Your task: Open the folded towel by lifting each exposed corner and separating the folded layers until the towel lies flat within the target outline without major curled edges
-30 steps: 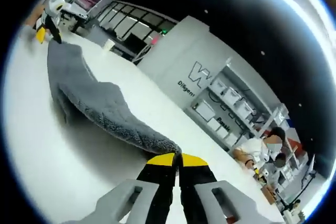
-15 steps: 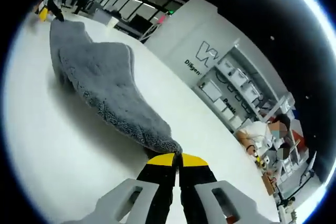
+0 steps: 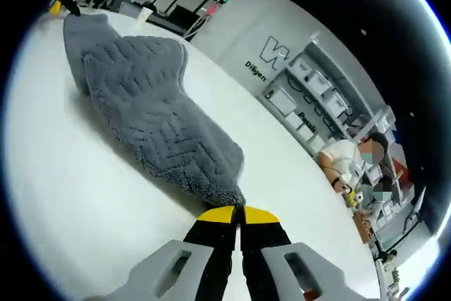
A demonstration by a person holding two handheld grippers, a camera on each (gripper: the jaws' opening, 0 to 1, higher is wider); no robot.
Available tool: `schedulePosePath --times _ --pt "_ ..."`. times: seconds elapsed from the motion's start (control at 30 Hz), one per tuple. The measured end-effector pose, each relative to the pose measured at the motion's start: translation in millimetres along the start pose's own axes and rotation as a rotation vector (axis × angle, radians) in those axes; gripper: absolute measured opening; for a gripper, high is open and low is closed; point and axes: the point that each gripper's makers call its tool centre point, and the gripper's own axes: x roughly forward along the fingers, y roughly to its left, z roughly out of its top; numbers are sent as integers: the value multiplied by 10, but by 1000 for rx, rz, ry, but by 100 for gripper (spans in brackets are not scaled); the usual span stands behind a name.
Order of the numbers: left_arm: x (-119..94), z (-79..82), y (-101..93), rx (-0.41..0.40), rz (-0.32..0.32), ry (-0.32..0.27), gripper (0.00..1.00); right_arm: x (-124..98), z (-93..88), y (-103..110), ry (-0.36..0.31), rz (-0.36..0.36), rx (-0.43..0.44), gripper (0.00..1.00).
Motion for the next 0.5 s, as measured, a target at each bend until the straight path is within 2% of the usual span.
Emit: schedulePosePath --times 0.5 --pt "16 -21 21 -2 5 8 95 -60 -387 -342 57 -75 45 0"
